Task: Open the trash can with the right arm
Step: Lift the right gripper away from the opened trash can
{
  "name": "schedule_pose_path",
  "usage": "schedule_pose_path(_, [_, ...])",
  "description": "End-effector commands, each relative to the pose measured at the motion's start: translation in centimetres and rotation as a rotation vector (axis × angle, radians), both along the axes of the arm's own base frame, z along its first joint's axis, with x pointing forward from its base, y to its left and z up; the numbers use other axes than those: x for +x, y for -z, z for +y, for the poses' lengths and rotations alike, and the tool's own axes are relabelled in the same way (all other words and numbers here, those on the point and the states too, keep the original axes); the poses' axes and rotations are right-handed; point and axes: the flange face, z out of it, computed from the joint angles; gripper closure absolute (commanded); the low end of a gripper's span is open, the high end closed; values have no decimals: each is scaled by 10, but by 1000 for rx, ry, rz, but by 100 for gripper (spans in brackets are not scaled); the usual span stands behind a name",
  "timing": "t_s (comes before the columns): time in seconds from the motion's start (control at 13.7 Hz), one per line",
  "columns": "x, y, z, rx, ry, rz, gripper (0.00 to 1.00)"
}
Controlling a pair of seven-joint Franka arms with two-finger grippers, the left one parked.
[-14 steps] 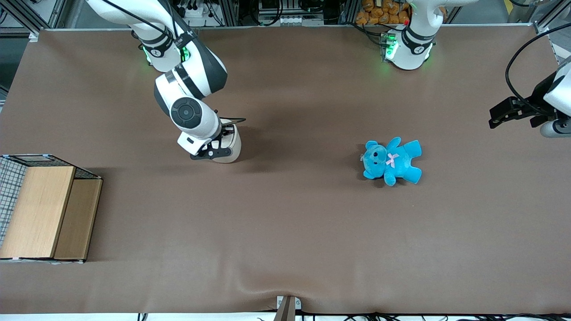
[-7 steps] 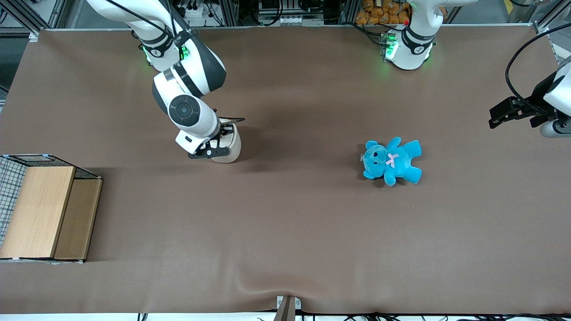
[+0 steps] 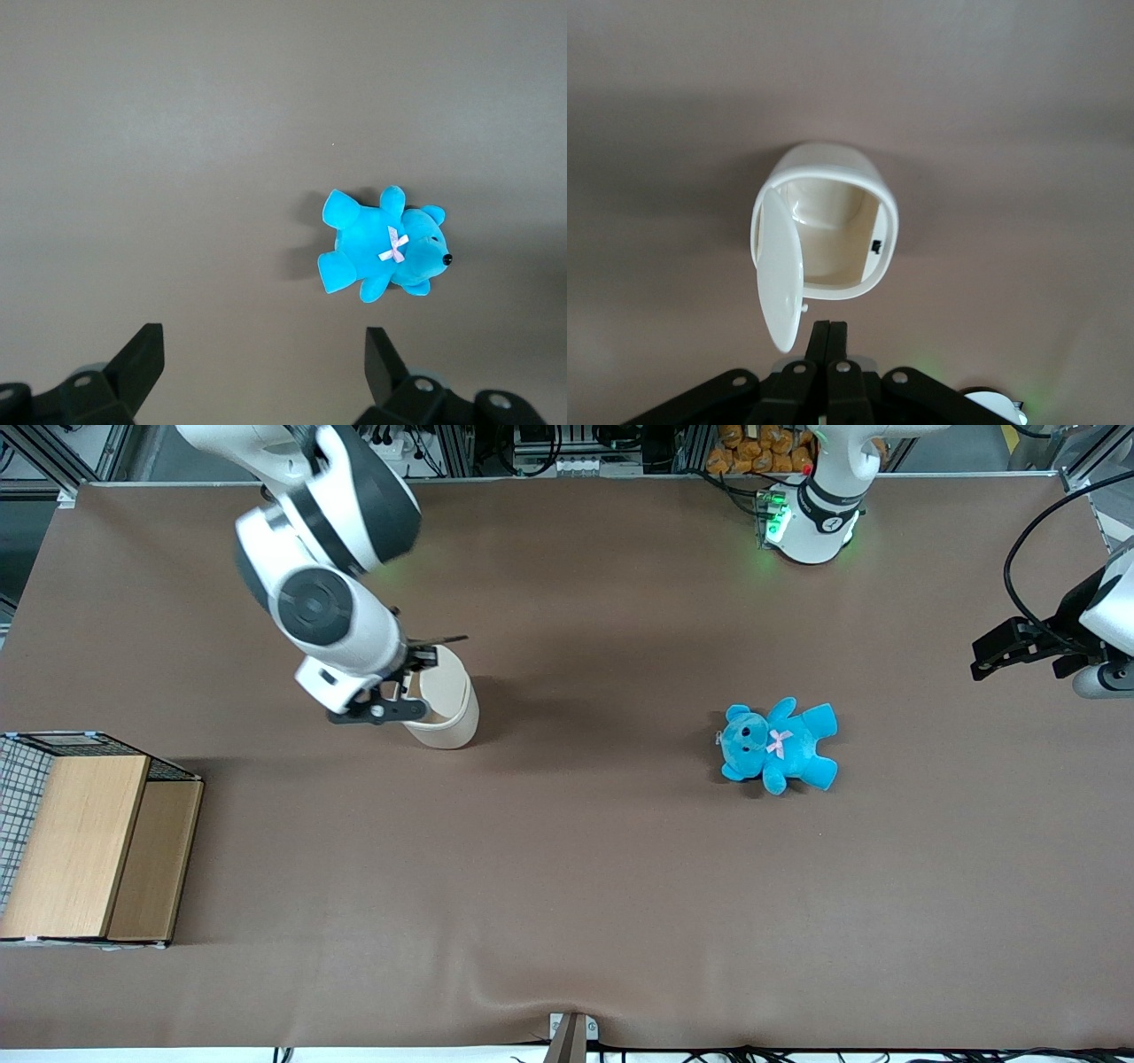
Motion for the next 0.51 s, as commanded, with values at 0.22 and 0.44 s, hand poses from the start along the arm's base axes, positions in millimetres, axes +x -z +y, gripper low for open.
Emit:
schedule_pose_path(0.22, [34,-80,-104,39,79,-132,0])
schedule_pose_path(0.44, [27,-124,-162,56,86,-207,0])
